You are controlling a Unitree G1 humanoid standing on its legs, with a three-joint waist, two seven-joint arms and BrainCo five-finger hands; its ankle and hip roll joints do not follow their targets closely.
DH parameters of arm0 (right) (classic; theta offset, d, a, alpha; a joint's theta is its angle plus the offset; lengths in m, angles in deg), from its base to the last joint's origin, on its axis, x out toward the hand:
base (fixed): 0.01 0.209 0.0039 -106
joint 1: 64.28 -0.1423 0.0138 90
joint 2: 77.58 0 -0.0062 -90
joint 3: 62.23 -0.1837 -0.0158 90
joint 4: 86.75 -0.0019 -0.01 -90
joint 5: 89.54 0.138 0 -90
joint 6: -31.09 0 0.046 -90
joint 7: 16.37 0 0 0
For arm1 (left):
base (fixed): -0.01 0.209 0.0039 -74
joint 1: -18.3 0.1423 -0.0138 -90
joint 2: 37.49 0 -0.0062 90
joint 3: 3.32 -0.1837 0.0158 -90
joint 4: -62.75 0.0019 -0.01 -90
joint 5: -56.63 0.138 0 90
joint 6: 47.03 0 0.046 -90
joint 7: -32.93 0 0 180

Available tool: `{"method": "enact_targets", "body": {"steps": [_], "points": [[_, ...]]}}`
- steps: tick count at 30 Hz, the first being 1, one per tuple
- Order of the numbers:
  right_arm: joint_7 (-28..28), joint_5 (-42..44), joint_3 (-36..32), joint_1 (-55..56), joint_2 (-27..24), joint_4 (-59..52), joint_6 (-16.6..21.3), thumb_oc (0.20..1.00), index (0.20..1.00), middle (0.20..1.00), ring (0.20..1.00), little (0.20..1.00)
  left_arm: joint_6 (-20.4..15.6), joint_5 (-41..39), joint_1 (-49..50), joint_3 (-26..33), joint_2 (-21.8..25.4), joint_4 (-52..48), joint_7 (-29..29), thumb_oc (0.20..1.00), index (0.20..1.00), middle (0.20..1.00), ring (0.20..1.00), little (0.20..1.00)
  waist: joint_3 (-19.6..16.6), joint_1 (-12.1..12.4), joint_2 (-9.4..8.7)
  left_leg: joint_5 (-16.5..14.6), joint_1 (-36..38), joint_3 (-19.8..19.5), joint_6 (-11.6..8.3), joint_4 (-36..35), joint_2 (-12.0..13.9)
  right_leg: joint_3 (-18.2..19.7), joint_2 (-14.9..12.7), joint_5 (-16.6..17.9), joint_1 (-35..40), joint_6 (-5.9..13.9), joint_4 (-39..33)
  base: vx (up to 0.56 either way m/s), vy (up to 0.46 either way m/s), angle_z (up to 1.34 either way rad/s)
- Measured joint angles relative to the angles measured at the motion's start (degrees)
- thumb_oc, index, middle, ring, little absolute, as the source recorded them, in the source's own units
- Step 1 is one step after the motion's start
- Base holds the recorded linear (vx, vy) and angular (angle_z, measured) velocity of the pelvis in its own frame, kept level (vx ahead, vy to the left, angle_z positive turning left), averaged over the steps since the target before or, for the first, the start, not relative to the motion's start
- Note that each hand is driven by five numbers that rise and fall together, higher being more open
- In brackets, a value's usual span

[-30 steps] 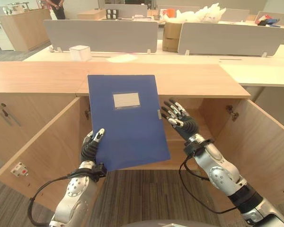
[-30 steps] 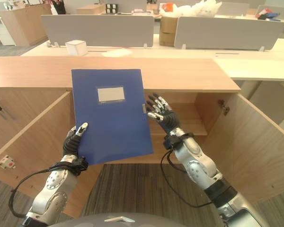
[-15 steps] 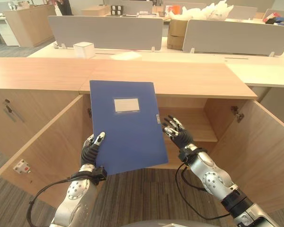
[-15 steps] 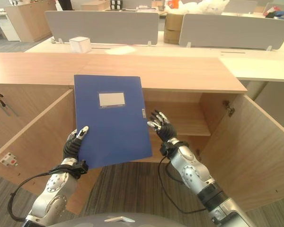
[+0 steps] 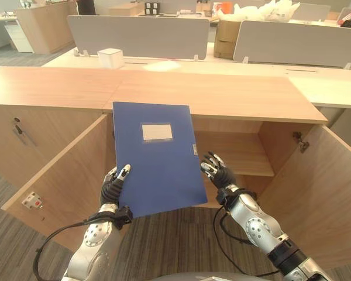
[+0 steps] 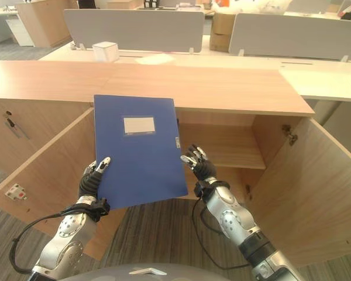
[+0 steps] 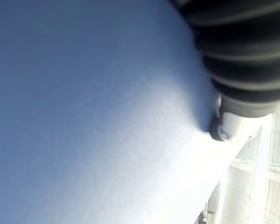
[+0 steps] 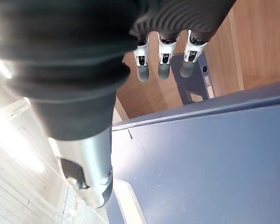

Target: Put the empty folder in the office cabinet

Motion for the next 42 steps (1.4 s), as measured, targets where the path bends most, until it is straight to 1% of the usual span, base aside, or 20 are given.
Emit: {"method": "enact_targets", "body": {"steps": [5, 8, 10, 12, 13, 15, 24, 29, 33, 39, 42], "points": [[1.8, 0.1, 1.0, -1.1, -0.2, -0.6, -0.7, 1.000, 1.000, 1.000, 1.000, 1.000, 0.1, 0.0, -0.2, -0.1, -0.1, 0.0, 0.2, 0.200, 0.200, 0.200, 0.200, 0.200, 0.0, 0.0, 0.01, 0.0, 0.0, 0.1, -0.02, -0.2, 0.0, 0.0, 0.0, -0.1, 0.0, -0.04, -0.1, 0.00, 0.000, 0.00], [3.4, 0.1, 2.8, -2.1, -1.3, -1.5, -0.9, 1.000, 1.000, 1.000, 1.000, 1.000, 0.1, 0.0, -0.2, -0.1, -0.1, 0.0, 0.3, 0.200, 0.200, 0.200, 0.200, 0.200, 0.0, 0.0, 0.01, -0.2, -0.1, 0.0, -0.25, -0.5, 0.0, 0.1, 0.0, -0.1, -0.3, -0.05, -0.1, 0.00, 0.000, 0.00], [3.7, 0.1, 3.5, -3.3, -3.1, -2.5, -1.0, 1.000, 1.000, 1.000, 1.000, 1.000, -0.1, 0.0, -0.3, 0.2, -0.1, 0.0, 0.3, 0.200, 0.200, 0.200, 0.200, 0.200, 0.0, 0.1, 0.02, -0.2, -0.4, 0.0, -0.34, -0.5, 0.0, 0.1, 0.0, 0.0, -0.6, -0.02, -0.2, 0.00, 0.000, 0.00], [3.9, 0.2, 4.4, -4.4, -3.9, -2.5, -1.0, 1.000, 1.000, 1.000, 1.000, 1.000, -0.1, 0.0, -0.3, 0.3, -0.2, 0.0, 0.2, 0.200, 0.200, 0.200, 0.200, 0.200, 0.0, 0.2, 0.00, -0.1, -0.4, 0.0, -0.34, -0.5, 0.0, 0.0, 0.0, 0.0, -0.5, 0.00, -0.2, 0.00, 0.000, 0.00], [4.2, 0.2, 5.5, -5.7, -5.3, -2.5, -1.1, 1.000, 1.000, 1.000, 1.000, 1.000, -0.3, 0.0, -0.4, 0.7, -0.1, 0.0, 0.1, 0.200, 0.200, 0.200, 0.200, 0.200, 0.0, 0.2, 0.01, 0.0, -0.4, 0.0, -0.32, -0.5, 0.0, 0.1, 0.0, 0.0, -0.6, 0.01, -0.2, 0.00, 0.000, 0.00], [5.0, 0.2, 5.6, -6.1, -5.8, -2.5, -1.1, 1.000, 1.000, 1.000, 1.000, 1.000, -0.4, 0.0, -0.4, 0.7, -0.2, 0.0, 0.1, 0.200, 0.200, 0.200, 0.200, 0.200, 0.0, 0.3, 0.00, 0.0, -0.4, 0.0, -0.24, -0.4, 0.0, 0.0, 0.0, 0.0, -0.6, 0.00, -0.2, 0.00, 0.000, 0.00], [5.0, 0.6, 7.2, -7.2, -6.3, -2.2, -1.1, 1.000, 1.000, 1.000, 1.000, 1.000, -0.5, -0.1, -0.4, 1.2, -0.1, 0.0, 0.1, 0.200, 0.200, 0.200, 0.200, 0.200, 0.0, 0.5, 0.03, 0.1, -0.4, 0.0, -0.11, 0.0, 0.0, 0.0, 0.0, 0.0, -0.6, 0.00, -0.1, 0.00, 0.000, 0.00], [5.0, 0.5, 7.6, -8.2, -6.2, -1.6, -2.3, 1.000, 1.000, 1.000, 1.000, 1.000, -0.5, 0.0, -0.4, 1.3, 0.2, 0.1, 0.1, 0.200, 0.200, 0.200, 0.200, 0.200, 0.0, 1.6, 0.00, 0.1, -0.5, 0.0, -0.14, -0.1, 0.0, 0.0, 0.0, 0.0, -0.6, 0.01, -0.1, 0.00, 0.000, 0.00], [5.0, 0.5, 7.5, -8.2, -6.2, -1.5, -3.5, 1.000, 1.000, 1.000, 1.000, 1.000, -0.4, -0.1, -0.4, 1.3, 0.3, 0.8, 0.0, 0.200, 0.200, 0.200, 0.200, 0.200, 0.3, 2.3, -0.46, 0.2, -0.5, -0.2, -0.20, 0.0, 0.0, -0.2, 0.0, 0.0, -0.5, 0.02, 0.0, -0.01, 0.006, 0.02], [4.9, 0.4, 7.2, -8.1, -5.9, -1.7, -3.5, 1.000, 1.000, 1.000, 1.000, 1.000, -0.4, -0.1, -0.4, 1.3, 0.2, 1.5, -0.1, 0.200, 0.200, 0.200, 0.200, 0.200, 0.5, 3.0, -1.52, 0.2, -0.7, -0.4, -0.28, -0.1, 0.0, -0.3, 0.0, 0.0, -0.6, 0.02, 0.0, 0.00, 0.000, 0.00], [4.9, 0.4, 7.1, -8.1, -5.3, -1.7, -3.4, 1.000, 1.000, 1.000, 1.000, 1.000, -0.4, -0.1, -0.4, 1.8, 0.2, 1.7, -0.2, 0.200, 0.200, 0.200, 0.200, 0.200, 0.5, 3.1, -1.59, 0.1, -0.7, -0.4, -0.33, -0.1, 0.0, -0.3, 0.0, 0.0, -0.6, 0.02, 0.0, 0.00, 0.000, 0.00]]}}
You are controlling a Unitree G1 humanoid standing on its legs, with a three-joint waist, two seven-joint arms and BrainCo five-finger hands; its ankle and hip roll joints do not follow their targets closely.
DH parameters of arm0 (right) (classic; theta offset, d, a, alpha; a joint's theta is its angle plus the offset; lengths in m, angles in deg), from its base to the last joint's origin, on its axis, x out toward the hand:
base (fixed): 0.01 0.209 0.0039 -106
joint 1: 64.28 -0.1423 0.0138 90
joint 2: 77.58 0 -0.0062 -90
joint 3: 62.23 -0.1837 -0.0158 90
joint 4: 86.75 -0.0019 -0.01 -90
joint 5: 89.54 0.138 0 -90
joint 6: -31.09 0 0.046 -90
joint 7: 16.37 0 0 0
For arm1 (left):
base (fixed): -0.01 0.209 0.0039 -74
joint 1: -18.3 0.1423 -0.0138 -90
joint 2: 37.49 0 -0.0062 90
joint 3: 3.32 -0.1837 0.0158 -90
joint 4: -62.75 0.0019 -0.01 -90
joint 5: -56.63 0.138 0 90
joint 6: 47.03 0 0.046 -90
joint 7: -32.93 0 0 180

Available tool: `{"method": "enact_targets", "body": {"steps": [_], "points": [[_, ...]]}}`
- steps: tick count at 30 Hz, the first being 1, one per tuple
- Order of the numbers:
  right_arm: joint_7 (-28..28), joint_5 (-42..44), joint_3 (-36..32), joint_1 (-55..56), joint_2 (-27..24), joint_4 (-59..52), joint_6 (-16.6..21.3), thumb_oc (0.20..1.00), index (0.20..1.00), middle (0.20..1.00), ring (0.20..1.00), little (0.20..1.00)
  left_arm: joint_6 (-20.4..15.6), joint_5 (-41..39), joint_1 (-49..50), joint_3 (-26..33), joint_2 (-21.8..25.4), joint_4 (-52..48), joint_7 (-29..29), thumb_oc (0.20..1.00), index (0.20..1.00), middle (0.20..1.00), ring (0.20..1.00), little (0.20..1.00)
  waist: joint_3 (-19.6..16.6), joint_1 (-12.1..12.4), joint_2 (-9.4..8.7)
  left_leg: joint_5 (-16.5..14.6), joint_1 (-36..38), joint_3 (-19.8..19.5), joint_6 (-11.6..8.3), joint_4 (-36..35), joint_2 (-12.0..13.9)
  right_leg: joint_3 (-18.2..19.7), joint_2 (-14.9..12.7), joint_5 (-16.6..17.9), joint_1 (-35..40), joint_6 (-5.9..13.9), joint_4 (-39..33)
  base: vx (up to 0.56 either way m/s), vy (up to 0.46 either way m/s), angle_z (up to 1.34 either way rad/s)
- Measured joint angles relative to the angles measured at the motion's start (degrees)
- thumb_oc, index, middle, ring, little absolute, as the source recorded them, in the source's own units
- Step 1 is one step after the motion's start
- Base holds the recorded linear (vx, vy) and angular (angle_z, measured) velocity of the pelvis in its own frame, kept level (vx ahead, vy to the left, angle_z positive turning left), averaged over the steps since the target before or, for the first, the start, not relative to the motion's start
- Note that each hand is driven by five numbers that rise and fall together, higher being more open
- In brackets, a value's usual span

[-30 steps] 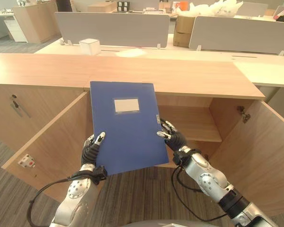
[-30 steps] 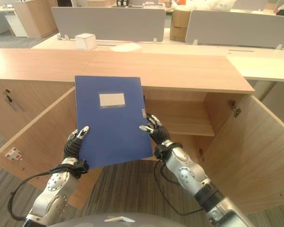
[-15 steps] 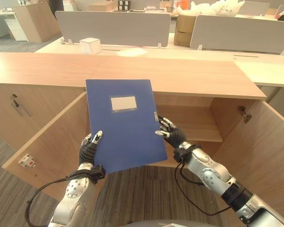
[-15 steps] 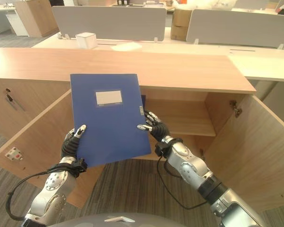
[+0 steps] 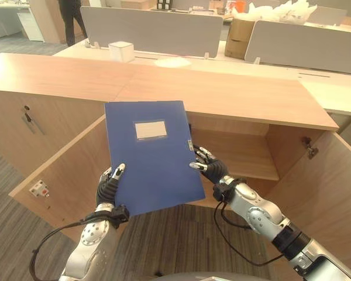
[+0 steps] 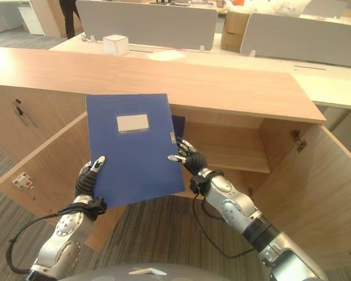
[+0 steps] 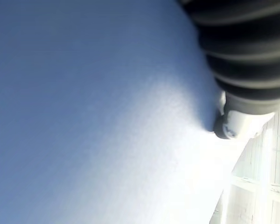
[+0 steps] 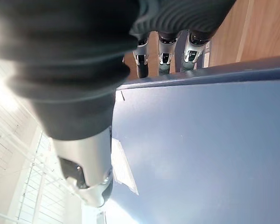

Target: Put the empty folder in the office cabinet

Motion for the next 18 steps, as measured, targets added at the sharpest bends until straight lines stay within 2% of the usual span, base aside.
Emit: {"method": "enact_targets", "body": {"steps": [8, 14, 18], "points": [[-0.4, 0.0, -1.8, 1.3, 1.9, -0.4, 0.5, 1.000, 1.000, 1.000, 1.000, 1.000, 0.0, 0.0, 0.0, 0.0, -0.2, 0.0, -0.9, 0.200, 0.200, 0.200, 0.200, 0.200, 0.0, -0.7, 0.08, 0.0, 0.0, 0.0, 0.04, 0.0, 0.0, 0.1, 0.0, 0.0, 0.0, 0.00, 0.0, 0.00, 0.000, 0.00], [-2.1, 0.0, -4.6, 4.5, 5.2, -2.7, 2.0, 1.000, 1.000, 1.000, 1.000, 1.000, 0.1, 0.1, -0.1, 0.0, -1.0, -0.2, -1.8, 0.200, 0.200, 0.200, 0.200, 0.200, 0.3, -1.9, 0.46, 0.0, 0.1, 0.3, 0.10, 0.0, 0.0, 0.3, -0.1, 0.0, -0.1, 0.02, 0.0, 0.00, 0.000, -0.02], [-4.0, -0.5, -8.5, 5.7, 7.2, -2.9, 4.3, 1.000, 1.000, 1.000, 1.000, 1.000, 0.1, 0.2, -0.1, 0.1, -2.1, -0.4, -3.4, 0.200, 0.200, 0.200, 0.200, 0.200, 0.5, -2.9, 1.05, 0.0, 0.2, 0.3, 0.12, -0.2, 0.0, 0.3, -0.1, 0.0, 0.0, 0.03, 0.0, 0.00, 0.000, 0.00]]}}
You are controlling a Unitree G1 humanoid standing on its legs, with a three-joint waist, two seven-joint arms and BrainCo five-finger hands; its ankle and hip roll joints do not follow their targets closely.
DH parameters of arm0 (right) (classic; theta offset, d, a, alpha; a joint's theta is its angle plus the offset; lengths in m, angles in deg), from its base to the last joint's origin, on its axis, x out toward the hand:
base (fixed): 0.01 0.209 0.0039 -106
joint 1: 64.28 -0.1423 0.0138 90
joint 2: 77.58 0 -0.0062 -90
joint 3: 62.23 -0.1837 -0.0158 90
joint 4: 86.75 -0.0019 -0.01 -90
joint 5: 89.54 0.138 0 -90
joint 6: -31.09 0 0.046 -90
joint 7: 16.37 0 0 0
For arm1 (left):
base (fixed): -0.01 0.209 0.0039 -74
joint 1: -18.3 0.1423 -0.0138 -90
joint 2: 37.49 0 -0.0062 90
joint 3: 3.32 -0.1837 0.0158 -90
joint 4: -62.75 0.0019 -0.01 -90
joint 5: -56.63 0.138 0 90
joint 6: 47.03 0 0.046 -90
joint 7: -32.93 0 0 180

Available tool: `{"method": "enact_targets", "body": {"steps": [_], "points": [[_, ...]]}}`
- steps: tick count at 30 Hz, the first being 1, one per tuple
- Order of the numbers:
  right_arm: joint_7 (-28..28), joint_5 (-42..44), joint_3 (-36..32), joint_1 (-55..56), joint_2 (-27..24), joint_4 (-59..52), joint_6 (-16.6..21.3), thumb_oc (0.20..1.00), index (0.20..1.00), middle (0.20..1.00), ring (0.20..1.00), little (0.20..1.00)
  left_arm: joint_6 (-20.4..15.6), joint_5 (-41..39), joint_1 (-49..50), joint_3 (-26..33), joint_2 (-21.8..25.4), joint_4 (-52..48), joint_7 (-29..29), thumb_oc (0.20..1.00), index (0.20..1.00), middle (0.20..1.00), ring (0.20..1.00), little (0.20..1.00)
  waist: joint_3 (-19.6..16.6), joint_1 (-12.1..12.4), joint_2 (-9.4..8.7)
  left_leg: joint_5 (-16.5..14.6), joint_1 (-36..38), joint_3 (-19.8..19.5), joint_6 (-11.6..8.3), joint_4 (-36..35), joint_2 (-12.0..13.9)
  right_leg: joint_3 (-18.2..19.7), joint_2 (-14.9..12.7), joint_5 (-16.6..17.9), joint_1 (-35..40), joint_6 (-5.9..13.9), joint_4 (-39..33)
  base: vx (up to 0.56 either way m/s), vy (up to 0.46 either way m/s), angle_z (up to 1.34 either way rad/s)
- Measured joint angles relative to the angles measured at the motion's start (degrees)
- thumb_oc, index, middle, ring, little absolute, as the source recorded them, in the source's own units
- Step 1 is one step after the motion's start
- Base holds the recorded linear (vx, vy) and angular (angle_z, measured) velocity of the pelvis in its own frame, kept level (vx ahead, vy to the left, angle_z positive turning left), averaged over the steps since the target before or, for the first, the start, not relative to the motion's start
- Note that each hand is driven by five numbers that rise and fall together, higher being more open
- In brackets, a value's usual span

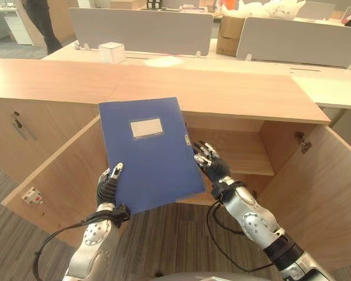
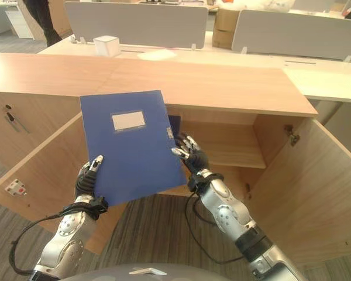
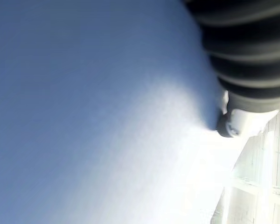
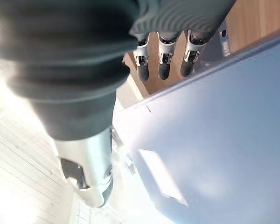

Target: Put the empty folder in the office cabinet

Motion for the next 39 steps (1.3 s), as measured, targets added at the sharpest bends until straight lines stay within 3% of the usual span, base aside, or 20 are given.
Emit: {"method": "enact_targets", "body": {"steps": [8, 14, 22, 36, 39], "points": [[-4.0, -4.4, -3.7, 0.1, 0.5, 3.8, 0.8, 1.000, 1.000, 1.000, 1.000, 1.000, 0.0, 0.9, 0.0, -0.1, -0.2, 0.0, 0.1, 0.200, 0.200, 0.200, 0.200, 0.200, 0.2, -0.2, 0.81, 0.1, 0.2, 0.0, 0.10, 0.3, 0.0, 0.0, 0.1, 0.0, 0.3, -0.01, 0.1, 0.00, 0.000, 0.00], [-5.5, -6.7, -3.0, -0.1, 2.1, 13.3, -1.1, 1.000, 1.000, 1.000, 1.000, 1.000, 0.3, 0.8, 0.0, -0.4, -0.1, 0.0, 0.5, 0.200, 0.200, 0.200, 0.200, 0.200, 0.2, -0.1, 0.86, 0.1, 0.4, -0.2, 0.08, 0.2, 0.0, -0.1, 0.0, 0.0, 0.5, -0.02, 0.0, 0.00, 0.000, 0.00], [-7.1, -8.3, -2.5, -2.1, 4.7, 24.5, -3.2, 1.000, 1.000, 1.000, 1.000, 1.000, 0.8, -0.3, -1.3, -5.1, 0.3, -0.1, 2.3, 0.200, 0.200, 0.200, 0.200, 0.200, 0.2, 0.7, 0.89, 0.1, 0.4, -0.3, 0.05, 0.1, 0.0, -0.2, 0.1, 0.0, 0.6, -0.02, 0.0, 0.00, 0.000, 0.00], [-6.8, -8.3, -2.7, -3.3, 4.1, 24.3, -3.1, 1.000, 1.000, 1.000, 1.000, 1.000, 2.3, -1.5, -2.3, -5.3, 2.1, -0.1, 4.2, 0.200, 0.200, 0.200, 0.200, 0.200, 0.2, 1.3, 0.85, 0.1, 0.5, -0.3, 0.07, 0.1, 0.0, -0.2, 0.1, 0.0, 0.7, -0.02, 0.0, 0.00, 0.002, 0.00], [-7.4, -8.4, -6.0, -3.2, 4.1, 24.3, -3.1, 1.000, 1.000, 1.000, 1.000, 1.000, 2.4, -1.3, -1.8, -4.5, 2.2, -0.1, 4.4, 0.200, 0.200, 0.200, 0.200, 0.200, 0.2, 1.3, 0.88, 0.0, 0.4, -0.3, 0.02, -0.2, 0.0, -0.2, 0.0, 0.0, 0.6, -0.01, 0.0, 0.00, 0.000, 0.00]]}}
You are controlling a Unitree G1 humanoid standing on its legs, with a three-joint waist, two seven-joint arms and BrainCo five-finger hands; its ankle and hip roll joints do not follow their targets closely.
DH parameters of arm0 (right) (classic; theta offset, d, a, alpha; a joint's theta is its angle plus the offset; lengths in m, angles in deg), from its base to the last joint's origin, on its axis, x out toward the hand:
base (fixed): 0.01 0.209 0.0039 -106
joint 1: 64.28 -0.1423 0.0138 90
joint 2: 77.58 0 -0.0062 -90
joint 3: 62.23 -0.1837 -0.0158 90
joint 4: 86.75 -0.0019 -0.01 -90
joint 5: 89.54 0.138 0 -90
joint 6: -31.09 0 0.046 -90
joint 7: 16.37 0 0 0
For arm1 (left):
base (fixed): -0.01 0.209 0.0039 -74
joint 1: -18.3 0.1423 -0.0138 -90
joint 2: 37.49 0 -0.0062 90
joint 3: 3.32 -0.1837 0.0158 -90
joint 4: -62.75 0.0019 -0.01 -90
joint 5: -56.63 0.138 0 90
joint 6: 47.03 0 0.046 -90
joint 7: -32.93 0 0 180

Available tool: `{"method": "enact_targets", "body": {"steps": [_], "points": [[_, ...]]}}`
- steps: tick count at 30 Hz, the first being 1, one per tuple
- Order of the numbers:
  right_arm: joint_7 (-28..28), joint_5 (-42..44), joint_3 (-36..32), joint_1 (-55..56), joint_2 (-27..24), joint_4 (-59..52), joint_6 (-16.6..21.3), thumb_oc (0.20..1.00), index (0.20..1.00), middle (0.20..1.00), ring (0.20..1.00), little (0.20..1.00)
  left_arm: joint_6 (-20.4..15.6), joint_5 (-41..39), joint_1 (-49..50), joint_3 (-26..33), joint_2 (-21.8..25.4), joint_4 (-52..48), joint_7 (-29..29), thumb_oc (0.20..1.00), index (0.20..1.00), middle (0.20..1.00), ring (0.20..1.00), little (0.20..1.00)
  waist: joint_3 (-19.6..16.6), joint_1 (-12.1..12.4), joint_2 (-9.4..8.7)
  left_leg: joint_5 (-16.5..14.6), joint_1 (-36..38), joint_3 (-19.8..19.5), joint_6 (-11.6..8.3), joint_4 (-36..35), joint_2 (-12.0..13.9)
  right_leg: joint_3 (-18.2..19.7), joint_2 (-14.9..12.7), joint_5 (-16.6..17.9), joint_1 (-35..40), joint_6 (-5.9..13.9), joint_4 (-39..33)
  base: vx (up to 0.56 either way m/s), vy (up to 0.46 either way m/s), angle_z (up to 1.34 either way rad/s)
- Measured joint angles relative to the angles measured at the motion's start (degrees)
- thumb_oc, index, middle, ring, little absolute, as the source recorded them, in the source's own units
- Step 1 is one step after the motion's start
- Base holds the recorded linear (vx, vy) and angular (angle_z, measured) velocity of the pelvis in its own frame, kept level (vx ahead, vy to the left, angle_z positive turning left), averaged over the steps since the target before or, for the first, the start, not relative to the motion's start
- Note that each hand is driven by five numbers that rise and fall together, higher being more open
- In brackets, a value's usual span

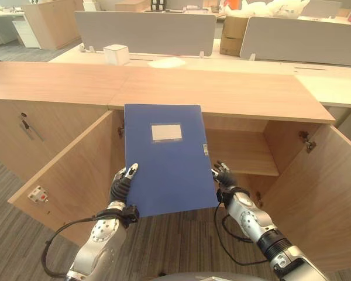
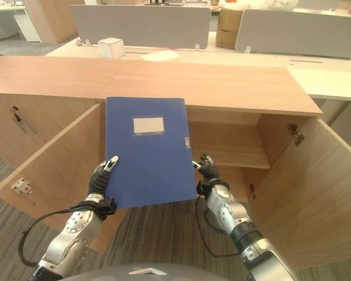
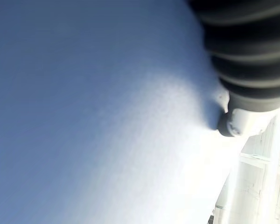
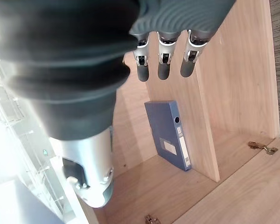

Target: Put the empty folder in the office cabinet

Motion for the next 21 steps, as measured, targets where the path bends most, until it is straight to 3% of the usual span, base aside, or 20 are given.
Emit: {"method": "enact_targets", "body": {"steps": [6, 11, 15, 21], "points": [[-2.7, -2.3, -9.7, 0.1, -0.8, 0.1, 0.7, 1.000, 1.000, 1.000, 1.000, 1.000, 0.0, 1.7, 1.2, 3.2, 0.2, 0.0, 0.9, 0.200, 0.200, 0.200, 0.200, 0.200, 0.0, 0.0, 0.04, -0.1, 0.0, 0.0, -0.05, 0.0, 0.0, 0.0, 0.0, 0.0, 0.0, 0.00, 0.0, 0.01, 0.006, 0.00], [-4.4, -2.7, -13.4, 0.0, -3.3, 0.4, 2.6, 1.000, 1.000, 1.000, 1.000, 1.000, 0.0, 2.3, 2.3, 5.1, 0.3, 0.0, 0.8, 0.200, 0.200, 0.200, 0.200, 0.200, 0.0, 0.0, 0.04, 0.0, 0.0, 0.0, 0.15, 0.0, 0.0, 0.0, 0.0, 0.0, 0.0, 0.00, 0.0, 0.00, 0.000, 0.00], [-4.3, -2.5, -12.7, 0.1, -3.4, 0.1, 2.8, 1.000, 1.000, 1.000, 1.000, 1.000, 0.0, 2.3, 2.3, 4.9, 0.3, 0.0, 1.2, 0.200, 0.200, 0.200, 0.200, 0.200, 0.0, -0.2, 0.05, 0.0, 0.0, 0.0, 0.15, 0.0, 0.0, 0.0, 0.0, 0.0, -0.1, 0.01, -0.1, 0.00, 0.000, 0.00], [1.5, -0.2, -2.9, 1.0, -3.2, -10.4, 2.2, 1.000, 1.000, 1.000, 1.000, 1.000, 0.1, 2.9, 2.2, 4.7, 0.2, 0.0, 2.0, 0.200, 0.200, 0.200, 0.200, 0.200, 0.1, -0.7, -0.12, 0.0, -0.3, 0.2, 0.14, 0.1, 0.0, 0.2, 0.0, 0.0, -0.7, 0.02, -0.2, 0.00, 0.000, 0.00]]}}
